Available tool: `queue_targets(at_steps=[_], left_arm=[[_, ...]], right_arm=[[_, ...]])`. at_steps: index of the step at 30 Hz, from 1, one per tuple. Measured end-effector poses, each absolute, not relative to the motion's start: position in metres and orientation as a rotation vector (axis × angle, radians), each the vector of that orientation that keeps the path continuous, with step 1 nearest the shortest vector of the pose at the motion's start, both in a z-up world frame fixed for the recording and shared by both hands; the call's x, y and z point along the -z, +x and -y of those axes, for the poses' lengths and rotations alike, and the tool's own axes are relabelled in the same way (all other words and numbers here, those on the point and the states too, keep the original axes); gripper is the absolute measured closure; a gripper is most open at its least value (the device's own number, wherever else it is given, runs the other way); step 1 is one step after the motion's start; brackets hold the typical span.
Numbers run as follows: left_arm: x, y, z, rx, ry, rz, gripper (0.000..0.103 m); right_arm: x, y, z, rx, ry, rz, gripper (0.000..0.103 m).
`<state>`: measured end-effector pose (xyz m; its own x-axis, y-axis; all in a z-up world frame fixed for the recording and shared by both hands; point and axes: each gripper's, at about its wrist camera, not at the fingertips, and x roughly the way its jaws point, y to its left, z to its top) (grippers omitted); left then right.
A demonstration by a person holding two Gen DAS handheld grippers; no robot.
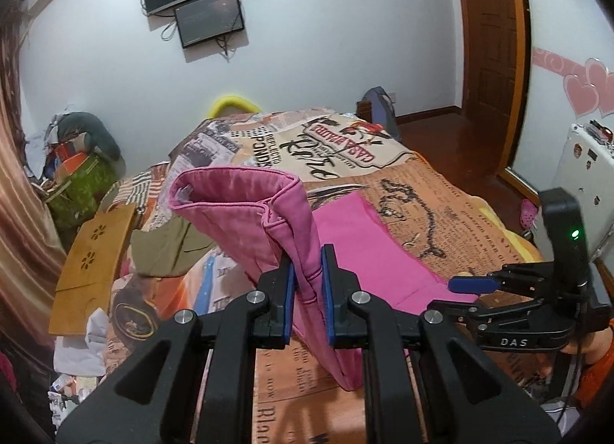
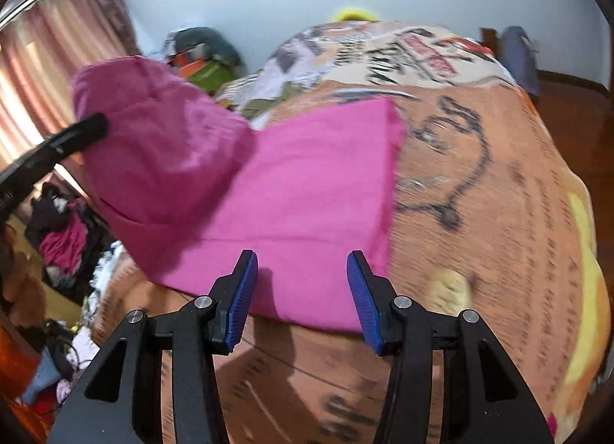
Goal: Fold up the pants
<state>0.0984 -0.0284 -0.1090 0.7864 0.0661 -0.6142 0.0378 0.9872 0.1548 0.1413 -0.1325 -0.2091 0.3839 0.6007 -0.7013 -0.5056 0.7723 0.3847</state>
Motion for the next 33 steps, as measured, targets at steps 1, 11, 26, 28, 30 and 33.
queue_targets(at_steps=[1, 11, 26, 28, 30, 33], left_arm=[[0.109, 0.099, 0.030, -0.007, 0.160, -0.668, 0.090], [0.118, 0.121, 0.062, 0.097, 0.128, -0.715, 0.090], [0.163, 0.159, 0.093, 0.259, 0.015, -0.909, 0.090], [0.168, 0.160, 0.098, 0.263, 0.031, -0.916, 0.090], [0.173, 0.161, 0.102, 0.266, 0.042, -0.928, 0.090], [0.179, 0.164, 0.104, 0.273, 0.038, -0.950, 0.090]], right_arm=[[0.213, 0.142, 0.135, -0.697, 0.111, -0.948, 0.058], [0.223, 0.144, 0.142, -0.722, 0.150, -0.961, 0.056], [0.217, 0.147, 0.156, -0.677, 0.161, -0.953, 0.056], [0.214, 0.147, 0.162, -0.663, 0.165, -0.946, 0.056], [0.211, 0.147, 0.168, -0.647, 0.164, -0.938, 0.056], [0.206, 0.146, 0.177, -0.609, 0.146, -0.921, 0.056]])
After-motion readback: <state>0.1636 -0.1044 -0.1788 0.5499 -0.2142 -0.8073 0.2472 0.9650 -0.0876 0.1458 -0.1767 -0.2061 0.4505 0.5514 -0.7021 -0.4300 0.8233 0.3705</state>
